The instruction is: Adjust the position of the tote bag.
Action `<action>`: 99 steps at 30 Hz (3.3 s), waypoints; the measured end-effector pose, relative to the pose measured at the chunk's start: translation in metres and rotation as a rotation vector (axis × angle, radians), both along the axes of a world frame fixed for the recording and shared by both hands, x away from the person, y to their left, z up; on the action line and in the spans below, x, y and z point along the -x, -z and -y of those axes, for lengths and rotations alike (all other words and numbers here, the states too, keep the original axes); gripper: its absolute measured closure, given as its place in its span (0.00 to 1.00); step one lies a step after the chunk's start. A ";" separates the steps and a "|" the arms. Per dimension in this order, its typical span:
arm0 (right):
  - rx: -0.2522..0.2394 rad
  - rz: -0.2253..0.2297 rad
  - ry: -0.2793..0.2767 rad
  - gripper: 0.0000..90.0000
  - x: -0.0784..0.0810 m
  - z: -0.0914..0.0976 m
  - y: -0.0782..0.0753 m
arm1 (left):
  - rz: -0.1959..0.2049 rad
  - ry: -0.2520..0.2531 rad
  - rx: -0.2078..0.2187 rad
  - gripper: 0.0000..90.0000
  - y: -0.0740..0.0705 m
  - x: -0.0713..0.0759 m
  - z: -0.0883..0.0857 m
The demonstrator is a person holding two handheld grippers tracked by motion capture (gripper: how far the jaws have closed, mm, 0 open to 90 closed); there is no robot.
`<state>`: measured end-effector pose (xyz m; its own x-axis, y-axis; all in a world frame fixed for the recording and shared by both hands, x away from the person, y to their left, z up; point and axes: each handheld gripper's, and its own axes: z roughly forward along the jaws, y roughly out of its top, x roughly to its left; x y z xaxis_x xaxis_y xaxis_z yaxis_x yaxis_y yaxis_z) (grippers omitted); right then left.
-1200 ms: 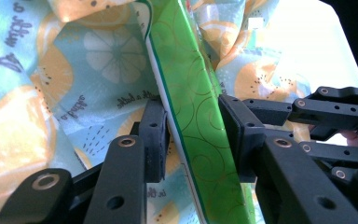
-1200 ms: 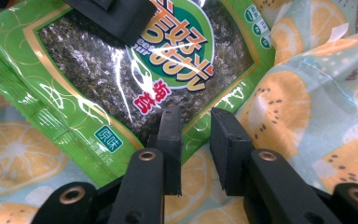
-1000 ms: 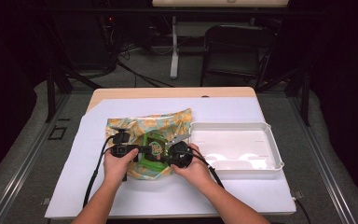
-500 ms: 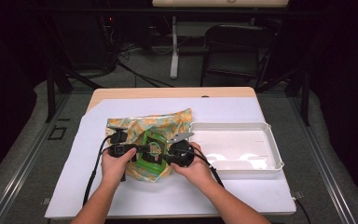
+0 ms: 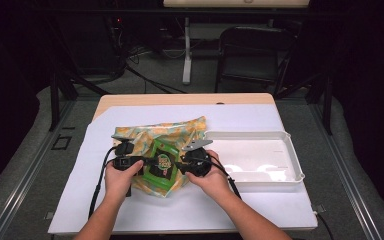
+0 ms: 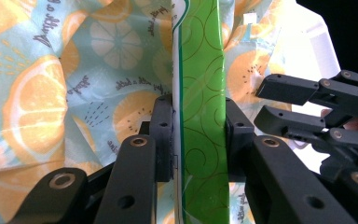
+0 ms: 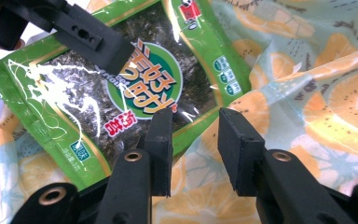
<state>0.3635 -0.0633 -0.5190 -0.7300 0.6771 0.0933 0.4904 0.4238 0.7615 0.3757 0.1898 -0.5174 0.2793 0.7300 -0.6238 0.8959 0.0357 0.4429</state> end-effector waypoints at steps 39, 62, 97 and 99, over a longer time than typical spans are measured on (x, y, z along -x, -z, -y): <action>-0.061 0.016 0.011 0.69 -0.003 0.011 -0.008 | 0.101 -0.004 -0.019 0.79 -0.018 0.022 -0.009; -0.067 0.021 0.010 0.68 -0.002 0.012 -0.009 | 0.136 -0.011 0.008 0.79 -0.031 0.024 -0.011; -0.162 0.061 0.011 0.67 0.002 0.025 -0.028 | 0.235 -0.010 0.021 0.79 -0.064 0.027 -0.009; -0.166 0.062 0.012 0.67 0.002 0.026 -0.030 | 0.241 -0.009 0.021 0.79 -0.067 0.026 -0.008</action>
<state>0.3612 -0.0891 -0.4891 -0.7297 0.6647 0.1600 0.4449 0.2840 0.8493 0.3494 0.1975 -0.4503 0.4158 0.7205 -0.5550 0.7637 0.0548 0.6432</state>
